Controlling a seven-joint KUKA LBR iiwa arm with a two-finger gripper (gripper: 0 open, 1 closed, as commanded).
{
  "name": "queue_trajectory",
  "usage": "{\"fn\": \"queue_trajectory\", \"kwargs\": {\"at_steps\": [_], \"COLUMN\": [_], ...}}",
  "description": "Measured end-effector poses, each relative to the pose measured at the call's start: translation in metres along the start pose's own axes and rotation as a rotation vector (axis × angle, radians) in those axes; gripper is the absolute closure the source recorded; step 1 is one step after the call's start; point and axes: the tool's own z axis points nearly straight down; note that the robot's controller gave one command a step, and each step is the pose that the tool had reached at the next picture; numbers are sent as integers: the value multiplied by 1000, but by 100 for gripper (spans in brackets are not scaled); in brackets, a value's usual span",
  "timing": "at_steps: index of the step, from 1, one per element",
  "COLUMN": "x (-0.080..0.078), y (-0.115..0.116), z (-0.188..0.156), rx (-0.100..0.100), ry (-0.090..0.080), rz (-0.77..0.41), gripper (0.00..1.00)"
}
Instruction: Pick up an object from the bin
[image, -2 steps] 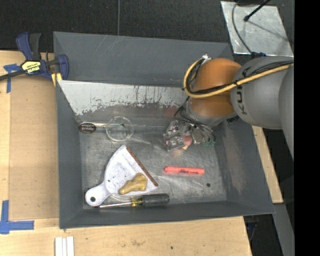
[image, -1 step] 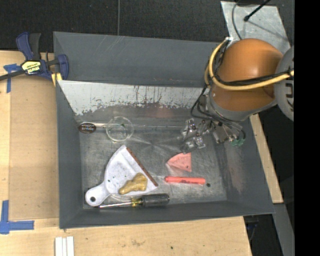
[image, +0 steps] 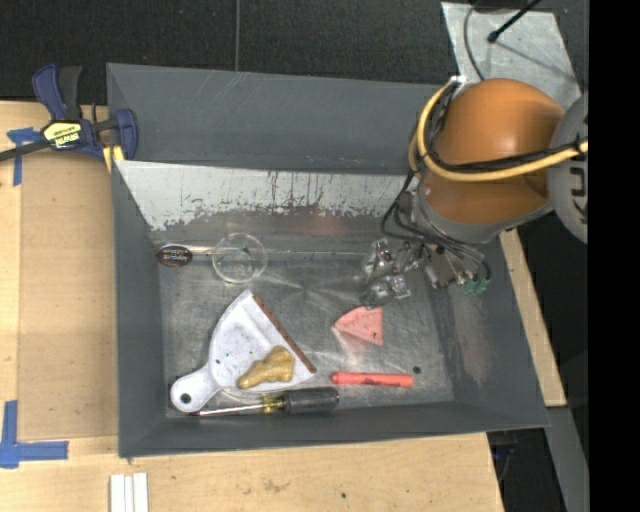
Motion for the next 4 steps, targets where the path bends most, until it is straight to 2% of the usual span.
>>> {"fn": "queue_trajectory", "kwargs": {"at_steps": [1, 2, 3, 4], "x": [42, 42, 37, 53], "y": [-10, -10, -50, -69], "z": [72, 71, 107, 148], "rx": [0, 0, 1, 5], "ry": [2, 1, -7, 2], "rz": [70, 69, 109, 305], "gripper": [0, 0, 0, 0]}}
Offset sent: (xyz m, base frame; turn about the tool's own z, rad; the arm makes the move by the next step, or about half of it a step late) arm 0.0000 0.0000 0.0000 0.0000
